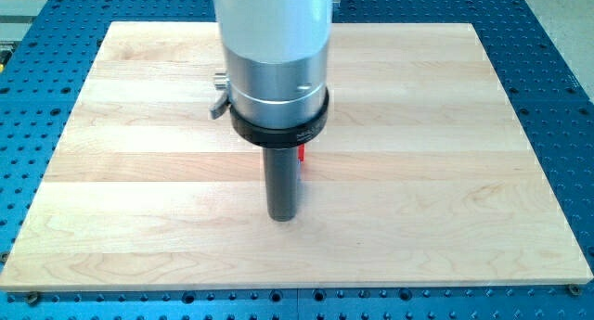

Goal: Move the triangle to the bottom of the red star

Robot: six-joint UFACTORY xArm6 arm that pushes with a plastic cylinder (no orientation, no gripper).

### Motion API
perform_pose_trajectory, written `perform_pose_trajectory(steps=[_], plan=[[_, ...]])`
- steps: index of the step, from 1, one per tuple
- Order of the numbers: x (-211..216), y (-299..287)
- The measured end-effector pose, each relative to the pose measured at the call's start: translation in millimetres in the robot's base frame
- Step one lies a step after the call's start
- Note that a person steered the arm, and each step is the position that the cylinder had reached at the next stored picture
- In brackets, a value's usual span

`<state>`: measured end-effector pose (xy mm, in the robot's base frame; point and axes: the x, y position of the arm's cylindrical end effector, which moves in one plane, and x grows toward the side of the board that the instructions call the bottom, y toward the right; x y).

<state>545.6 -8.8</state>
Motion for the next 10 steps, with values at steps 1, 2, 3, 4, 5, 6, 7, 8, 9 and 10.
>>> perform_pose_trajectory(steps=[1, 2, 3, 4, 5, 6, 7, 8, 9, 10], plan=[[0.0, 4.1], [0.0, 4.1], [-5.8, 4.1], [-6.9, 4.1], [-6.9, 1.7], [-5.7, -14.6], [21.0, -17.3], [38.2, -17.2], [38.4, -5.0], [38.0, -3.7]])
